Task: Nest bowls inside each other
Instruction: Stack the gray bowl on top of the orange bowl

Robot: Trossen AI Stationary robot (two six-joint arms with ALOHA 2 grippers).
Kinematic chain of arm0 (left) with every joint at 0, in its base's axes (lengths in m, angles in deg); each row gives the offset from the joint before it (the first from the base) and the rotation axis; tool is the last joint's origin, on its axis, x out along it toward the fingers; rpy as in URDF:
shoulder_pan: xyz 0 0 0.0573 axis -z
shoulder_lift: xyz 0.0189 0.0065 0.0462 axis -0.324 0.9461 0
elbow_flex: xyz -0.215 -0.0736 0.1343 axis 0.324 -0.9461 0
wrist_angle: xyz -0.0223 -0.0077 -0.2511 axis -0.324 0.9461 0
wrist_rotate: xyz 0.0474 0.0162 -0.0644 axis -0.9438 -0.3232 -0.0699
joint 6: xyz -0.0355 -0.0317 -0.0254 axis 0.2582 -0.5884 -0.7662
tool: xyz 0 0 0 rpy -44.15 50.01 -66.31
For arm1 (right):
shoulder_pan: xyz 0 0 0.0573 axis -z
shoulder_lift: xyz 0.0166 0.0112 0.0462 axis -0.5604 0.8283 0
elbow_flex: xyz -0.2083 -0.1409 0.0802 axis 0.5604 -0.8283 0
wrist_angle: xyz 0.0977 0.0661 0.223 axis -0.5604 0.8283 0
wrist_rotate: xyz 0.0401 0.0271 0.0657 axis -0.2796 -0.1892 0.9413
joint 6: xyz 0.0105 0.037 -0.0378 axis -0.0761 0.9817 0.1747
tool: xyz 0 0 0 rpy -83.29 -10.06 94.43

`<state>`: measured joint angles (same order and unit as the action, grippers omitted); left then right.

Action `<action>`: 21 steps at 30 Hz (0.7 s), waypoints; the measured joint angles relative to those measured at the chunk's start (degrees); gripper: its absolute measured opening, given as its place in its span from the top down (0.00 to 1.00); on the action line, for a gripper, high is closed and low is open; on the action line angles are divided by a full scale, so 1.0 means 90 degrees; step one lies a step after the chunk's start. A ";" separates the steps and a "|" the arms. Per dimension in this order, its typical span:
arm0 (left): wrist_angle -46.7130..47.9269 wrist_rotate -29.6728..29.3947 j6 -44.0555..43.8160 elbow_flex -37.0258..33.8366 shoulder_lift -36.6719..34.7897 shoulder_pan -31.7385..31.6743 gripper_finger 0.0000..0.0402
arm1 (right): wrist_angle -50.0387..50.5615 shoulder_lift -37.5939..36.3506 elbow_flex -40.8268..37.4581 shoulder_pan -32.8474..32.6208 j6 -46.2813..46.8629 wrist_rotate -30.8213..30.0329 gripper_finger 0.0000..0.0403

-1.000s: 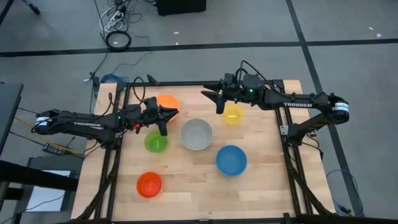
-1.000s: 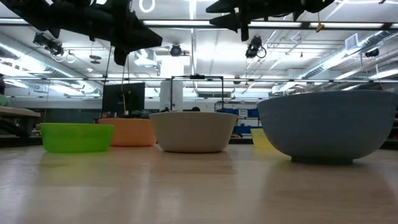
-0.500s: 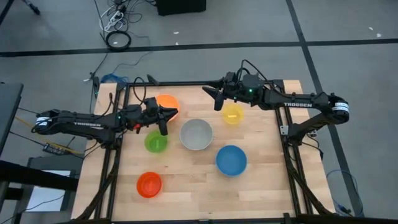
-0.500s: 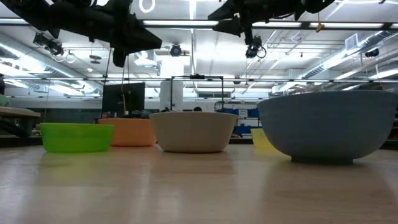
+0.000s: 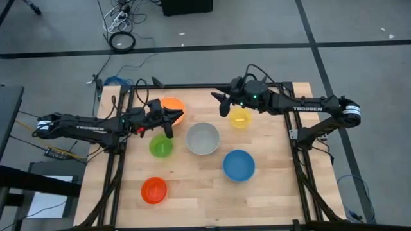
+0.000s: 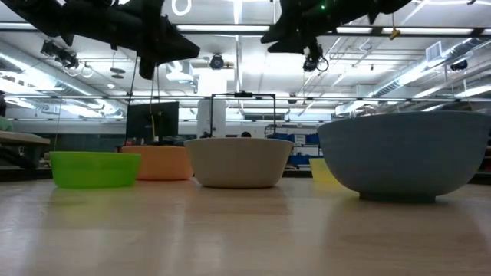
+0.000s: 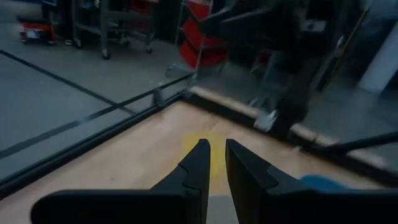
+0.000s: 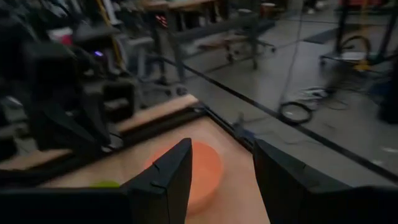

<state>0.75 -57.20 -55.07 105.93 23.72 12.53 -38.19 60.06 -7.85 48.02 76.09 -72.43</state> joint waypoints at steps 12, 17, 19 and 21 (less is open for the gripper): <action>0.3738 -0.1020 0.1049 0.1814 0.0029 0.0000 0.85 | 0.1230 0.0090 0.0000 -0.0093 0.0066 -0.0565 0.61; 0.3801 -0.1019 0.1331 0.2012 0.0029 0.0000 0.85 | 0.1373 0.0539 0.0005 -0.0132 0.0303 -0.0307 0.61; 0.3782 -0.1019 0.1338 0.2023 0.0029 0.0000 0.85 | 0.1403 0.0876 0.0159 -0.0134 0.0387 -0.0159 0.61; 0.3771 -0.1018 0.1338 0.2023 0.0032 0.0000 0.85 | 0.1552 0.1306 0.0483 -0.0160 0.0394 -0.0133 0.61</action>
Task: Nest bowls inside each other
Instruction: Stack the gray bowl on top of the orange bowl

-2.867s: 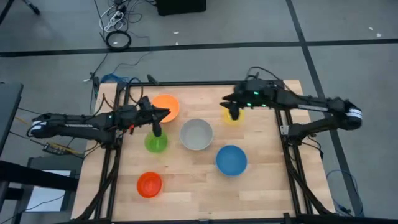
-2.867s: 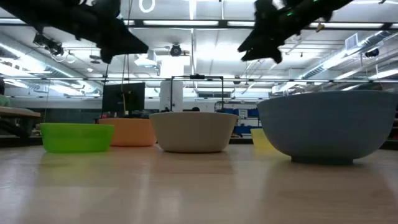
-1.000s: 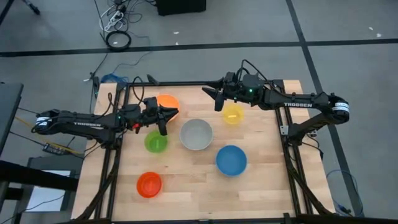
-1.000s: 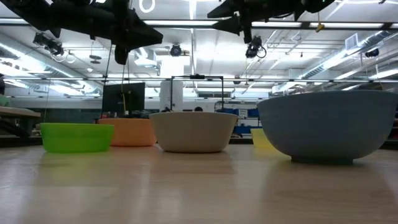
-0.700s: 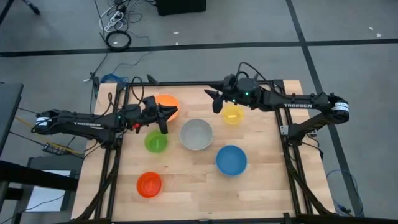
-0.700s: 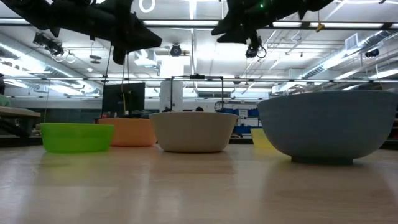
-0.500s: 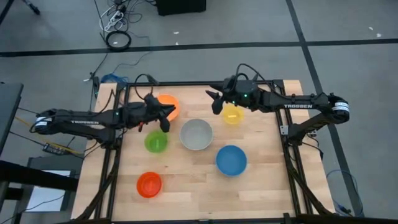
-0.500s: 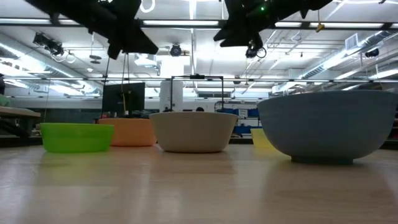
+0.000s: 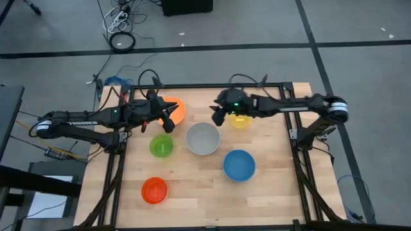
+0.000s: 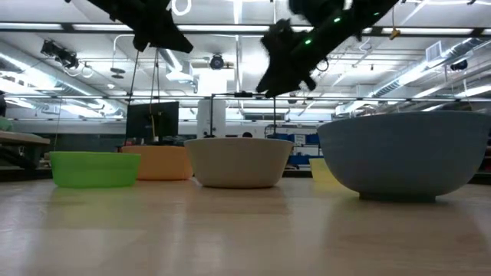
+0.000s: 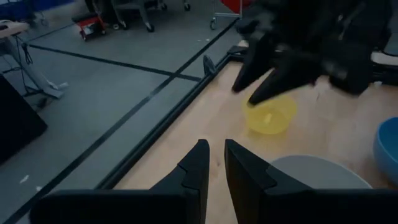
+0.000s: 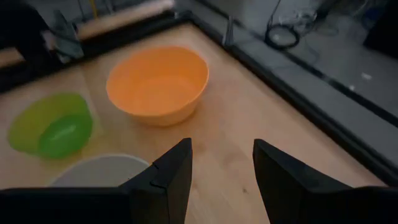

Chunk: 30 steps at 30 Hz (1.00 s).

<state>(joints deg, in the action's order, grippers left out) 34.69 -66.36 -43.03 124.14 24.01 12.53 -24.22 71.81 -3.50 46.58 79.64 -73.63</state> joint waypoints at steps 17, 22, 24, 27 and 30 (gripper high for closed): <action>0.0788 0.0008 -0.0347 0.0000 -0.0040 0.0000 0.85 | 0.4256 0.3268 0.5068 -0.0008 -0.1219 0.0440 0.61; 0.0968 0.0087 -0.0478 0.0000 -0.0189 0.0007 0.85 | 0.5351 0.3280 0.5061 -0.0008 -0.1277 0.0603 0.61; 0.1008 0.0100 -0.0473 0.0000 -0.0262 0.0007 0.85 | 0.5759 0.3279 0.5040 -0.0008 -0.1351 0.0699 0.61; 0.1070 0.0102 -0.0472 0.0000 -0.0392 0.0006 0.85 | 0.6076 0.3279 0.5040 -0.0008 -0.1429 0.0793 0.61; 0.1130 0.0107 -0.0478 0.0000 -0.0477 0.0007 0.85 | 0.6105 0.3279 0.5037 -0.0008 -0.1409 0.0824 0.61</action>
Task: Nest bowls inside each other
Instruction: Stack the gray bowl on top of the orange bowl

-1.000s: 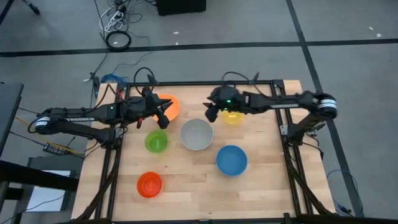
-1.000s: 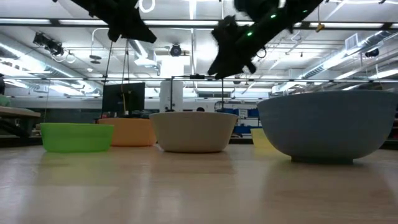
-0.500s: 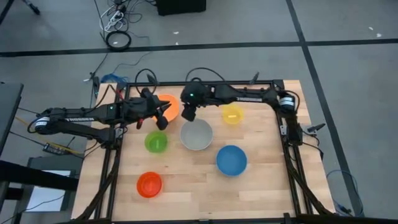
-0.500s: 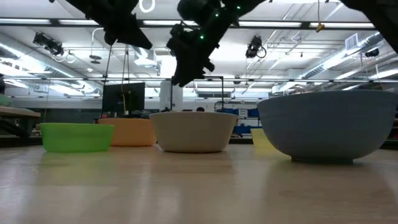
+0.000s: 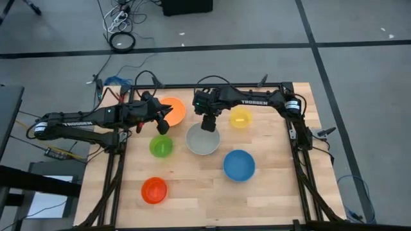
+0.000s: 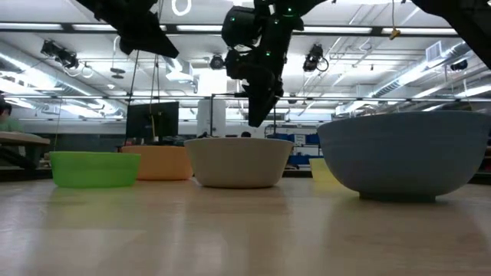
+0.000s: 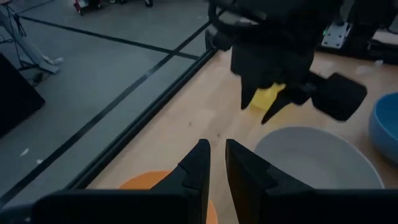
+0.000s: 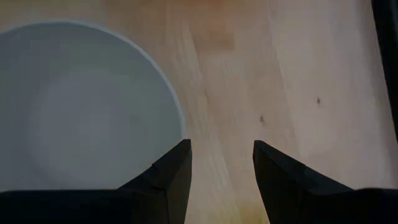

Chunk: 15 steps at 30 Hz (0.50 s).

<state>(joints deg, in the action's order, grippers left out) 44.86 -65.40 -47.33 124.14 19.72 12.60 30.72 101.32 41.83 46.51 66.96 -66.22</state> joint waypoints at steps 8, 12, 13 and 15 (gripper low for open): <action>0.0056 0.0019 0.0002 0.0000 -0.0033 0.0000 0.85 | -0.0146 0.0000 -0.0236 0.0000 0.0208 0.0464 0.52; 0.0057 0.0017 0.0007 0.0000 -0.0033 0.0000 0.85 | -0.0485 -0.0007 -0.0584 0.0000 0.0352 0.0452 0.43; 0.0055 0.0019 0.0007 0.0000 -0.0033 0.0000 0.85 | -0.0515 -0.0007 -0.0669 -0.0003 0.0384 0.0452 0.41; 0.0057 0.0019 0.0012 0.0000 -0.0033 0.0000 0.85 | -0.0702 -0.0007 -0.0847 -0.0007 0.0423 0.0454 0.38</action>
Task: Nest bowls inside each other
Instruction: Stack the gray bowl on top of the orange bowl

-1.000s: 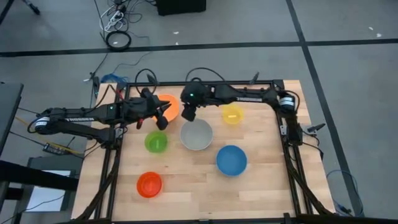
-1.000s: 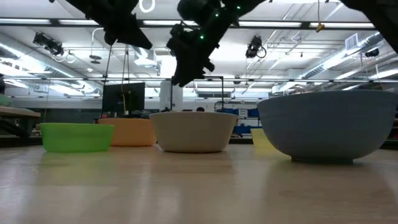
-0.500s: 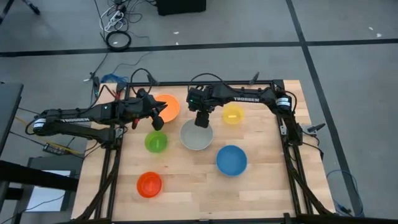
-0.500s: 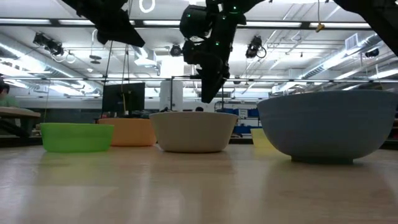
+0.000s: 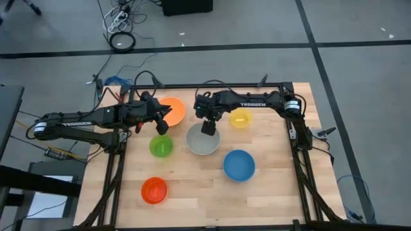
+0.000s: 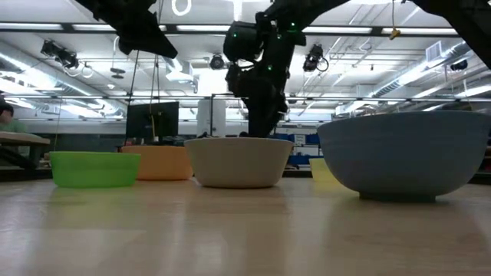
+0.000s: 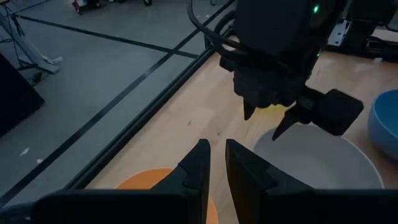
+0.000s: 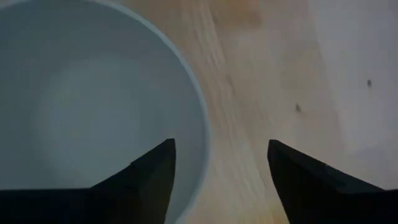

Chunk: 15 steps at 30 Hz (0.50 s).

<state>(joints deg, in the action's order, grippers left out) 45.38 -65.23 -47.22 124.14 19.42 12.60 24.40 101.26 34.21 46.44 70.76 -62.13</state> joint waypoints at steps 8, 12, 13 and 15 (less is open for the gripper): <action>0.0000 -0.0002 0.0010 0.0000 0.0000 0.0000 0.85 | -0.0692 0.0002 -0.0690 0.0000 0.0276 0.0036 0.35; 0.0000 -0.0002 0.0008 0.0000 0.0000 0.0000 0.85 | -0.1251 0.0002 -0.1009 0.0000 0.0330 0.0054 0.37; 0.0000 -0.0002 0.0010 0.0000 0.0000 0.0000 0.85 | -0.1359 0.0002 -0.1102 0.0000 0.0332 0.0055 0.39; 0.0000 -0.0002 0.0008 0.0000 0.0000 0.0000 0.85 | -0.1489 0.0005 -0.1190 0.0000 0.0333 0.0056 0.43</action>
<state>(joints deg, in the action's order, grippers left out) 45.38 -65.25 -47.15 124.14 19.42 12.60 10.99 101.30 23.51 46.44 73.76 -61.63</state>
